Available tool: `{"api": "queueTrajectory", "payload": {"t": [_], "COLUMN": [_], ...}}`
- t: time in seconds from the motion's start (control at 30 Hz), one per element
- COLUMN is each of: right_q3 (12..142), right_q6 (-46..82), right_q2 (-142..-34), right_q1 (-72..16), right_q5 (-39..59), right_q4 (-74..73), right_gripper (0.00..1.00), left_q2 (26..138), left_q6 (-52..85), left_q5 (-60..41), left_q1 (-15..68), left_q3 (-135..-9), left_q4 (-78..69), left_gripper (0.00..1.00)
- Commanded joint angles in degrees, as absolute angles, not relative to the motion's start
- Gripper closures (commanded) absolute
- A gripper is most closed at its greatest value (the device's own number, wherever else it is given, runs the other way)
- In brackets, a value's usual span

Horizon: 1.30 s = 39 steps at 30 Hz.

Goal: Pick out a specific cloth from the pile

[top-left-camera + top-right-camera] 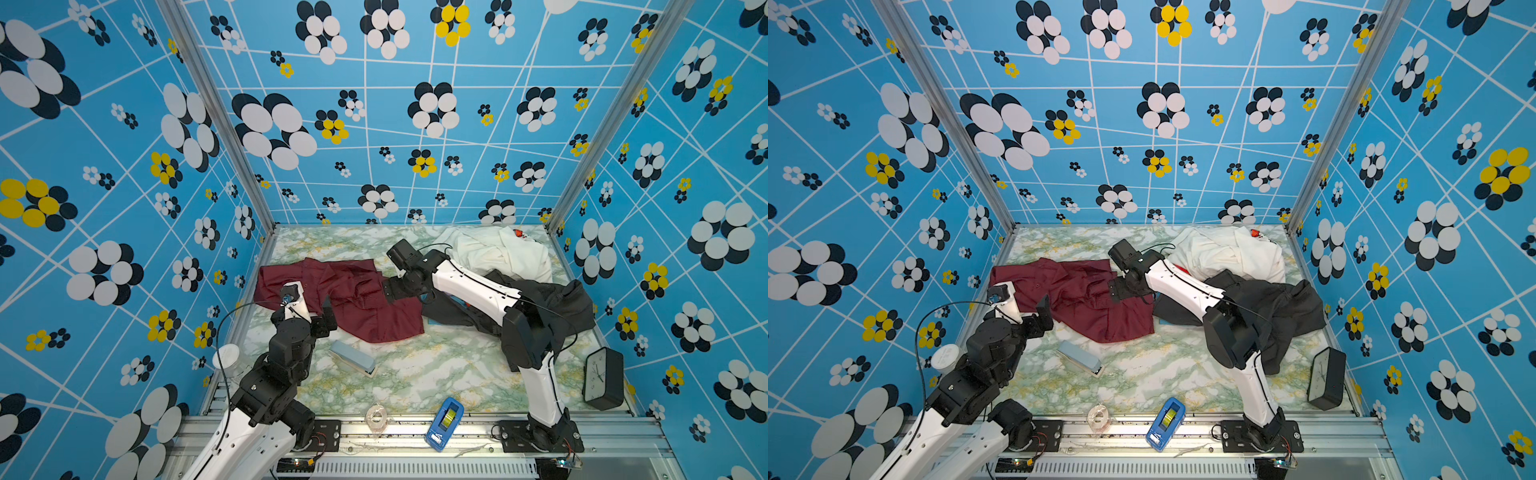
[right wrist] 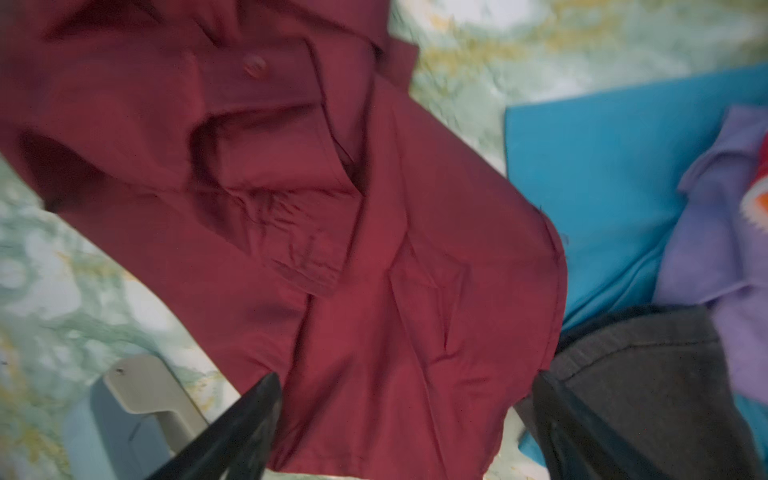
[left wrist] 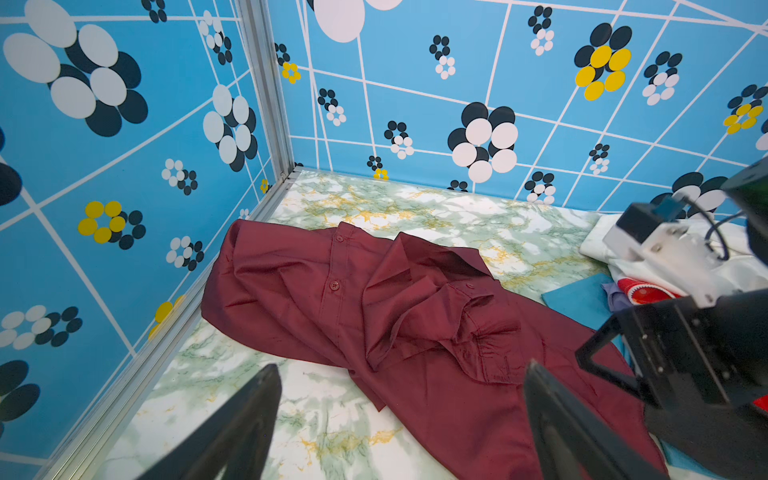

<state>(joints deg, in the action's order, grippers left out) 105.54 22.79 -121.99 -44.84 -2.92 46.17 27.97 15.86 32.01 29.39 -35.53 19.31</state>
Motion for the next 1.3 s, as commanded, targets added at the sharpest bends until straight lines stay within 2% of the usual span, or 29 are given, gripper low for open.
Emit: {"api": "queueTrajectory", "payload": {"t": [0.0,0.2,0.47,0.53,0.6,0.63,1.03,1.17,1.27], "right_q3": [102.66,101.42,99.68,99.54,99.49,99.49,99.0,102.72,105.14], "right_q6": [24.29,25.66,26.9,27.16,27.29,27.25,25.83,24.24,24.46], "right_q2": [-122.89,-127.61,-130.1,-130.52,-130.24,-129.68,-111.42,-110.35,-111.67], "right_q1": [-44.99,-44.99,-45.0,-45.0,-45.0,-45.0,-44.39,-44.45,-44.68], "right_q5": [-2.21,2.08,4.96,5.02,4.47,3.63,-16.28,-15.77,-9.3], "right_q4": [47.67,44.61,41.84,41.86,42.09,42.09,38.09,34.81,29.24], "right_gripper": [0.04,0.09,0.4,0.54,0.88,1.0,1.0,1.0,1.0], "left_q2": [28.5,28.56,28.39,28.35,28.39,28.33,28.04,27.95,27.77], "left_q6": [15.45,15.42,15.51,15.5,15.39,15.34,15.25,15.35,15.32], "left_q5": [32.42,32.49,32.67,32.87,32.93,33.03,33.06,32.87,33.15], "left_q1": [29.79,29.8,29.81,29.82,29.81,29.81,29.81,29.82,29.8], "left_q3": [-34.82,-34.9,-34.52,-34.46,-34.54,-34.62,-34.34,-34.35,-34.27], "left_q4": [18.38,18.85,18.97,19.07,19.16,19.14,19.07,19.23,19.32], "left_gripper": [0.08,0.08,0.08,0.08,0.08,0.08,0.08,0.08,0.08]}}
